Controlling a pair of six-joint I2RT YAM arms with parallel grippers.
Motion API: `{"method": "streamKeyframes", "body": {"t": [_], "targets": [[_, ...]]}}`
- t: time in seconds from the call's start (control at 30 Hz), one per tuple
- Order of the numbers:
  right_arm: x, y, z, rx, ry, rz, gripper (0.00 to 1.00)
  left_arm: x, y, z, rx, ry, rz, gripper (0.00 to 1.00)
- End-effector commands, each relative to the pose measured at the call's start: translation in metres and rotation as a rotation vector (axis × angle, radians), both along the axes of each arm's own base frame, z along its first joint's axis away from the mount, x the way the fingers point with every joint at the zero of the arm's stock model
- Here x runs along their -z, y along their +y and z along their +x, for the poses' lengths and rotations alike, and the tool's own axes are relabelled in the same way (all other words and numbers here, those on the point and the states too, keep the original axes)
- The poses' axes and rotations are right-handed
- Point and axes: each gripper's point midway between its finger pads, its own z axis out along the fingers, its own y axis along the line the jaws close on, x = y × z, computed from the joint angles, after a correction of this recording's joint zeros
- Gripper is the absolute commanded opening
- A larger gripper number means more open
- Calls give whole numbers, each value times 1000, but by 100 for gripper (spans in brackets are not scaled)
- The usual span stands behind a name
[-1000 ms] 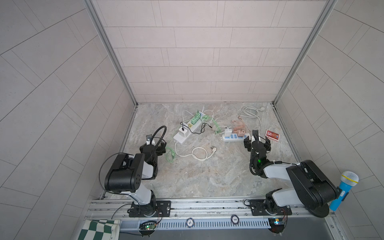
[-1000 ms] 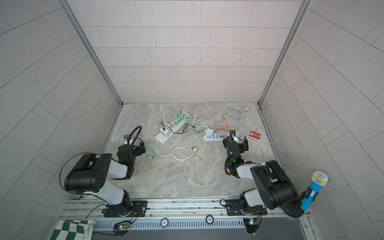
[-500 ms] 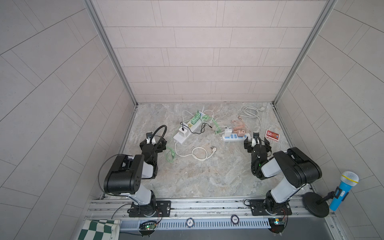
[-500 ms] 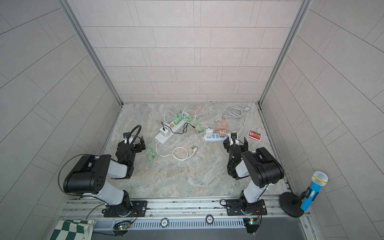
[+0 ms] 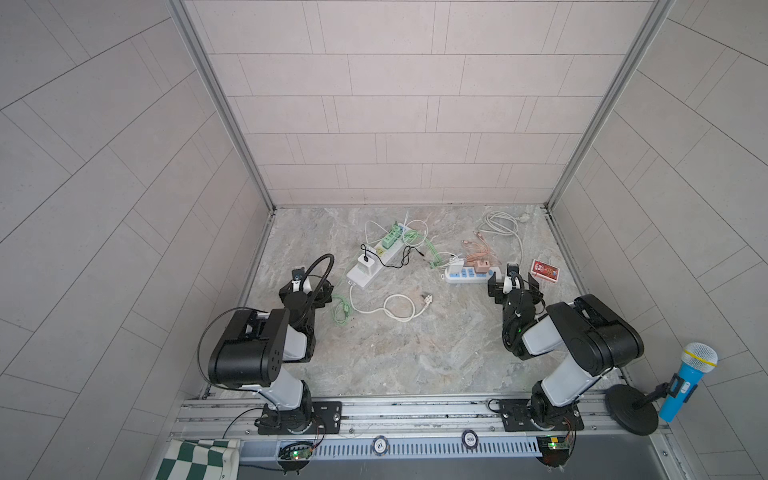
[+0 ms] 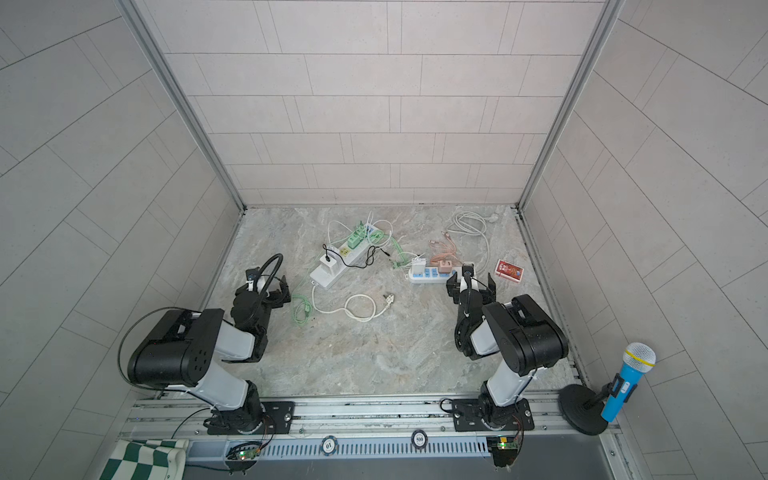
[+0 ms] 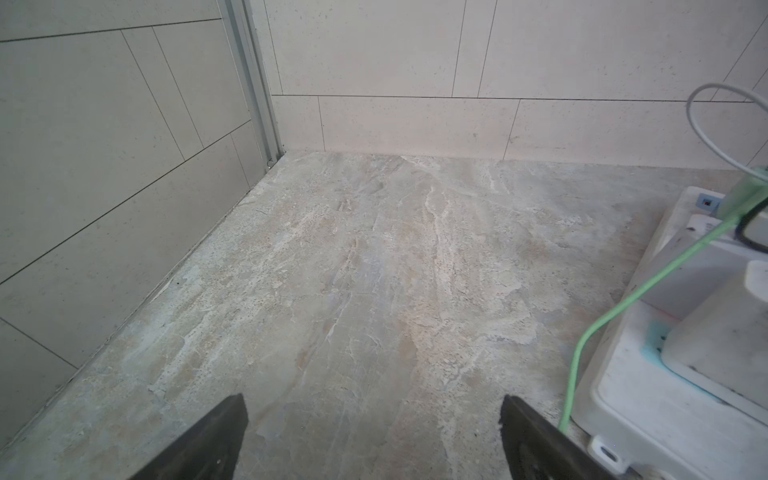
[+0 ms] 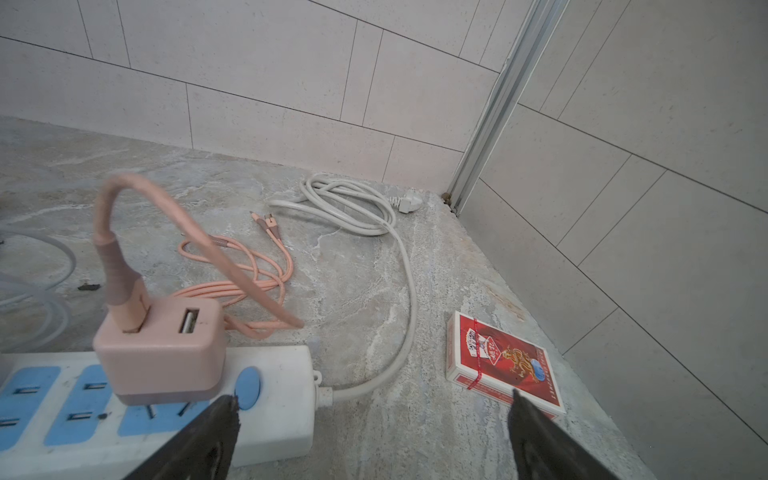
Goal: Insert the plug
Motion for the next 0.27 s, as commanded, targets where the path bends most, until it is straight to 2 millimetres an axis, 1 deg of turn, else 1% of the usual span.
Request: {"method": "streamKeyframes", "body": {"t": [0.0, 0.1, 0.17, 0.23], "targets": [[-6, -1, 0, 1, -21, -4, 99, -11, -3, 7, 12, -39, 5, 100], [-6, -1, 0, 1, -23, -3, 99, -5, -4, 17, 10, 28, 14, 100], [-5, -1, 0, 0, -21, -4, 99, -1, -5, 25, -10, 82, 50, 100], [-6, -1, 0, 1, -24, -3, 99, -3, -5, 27, -17, 91, 62, 100]]}}
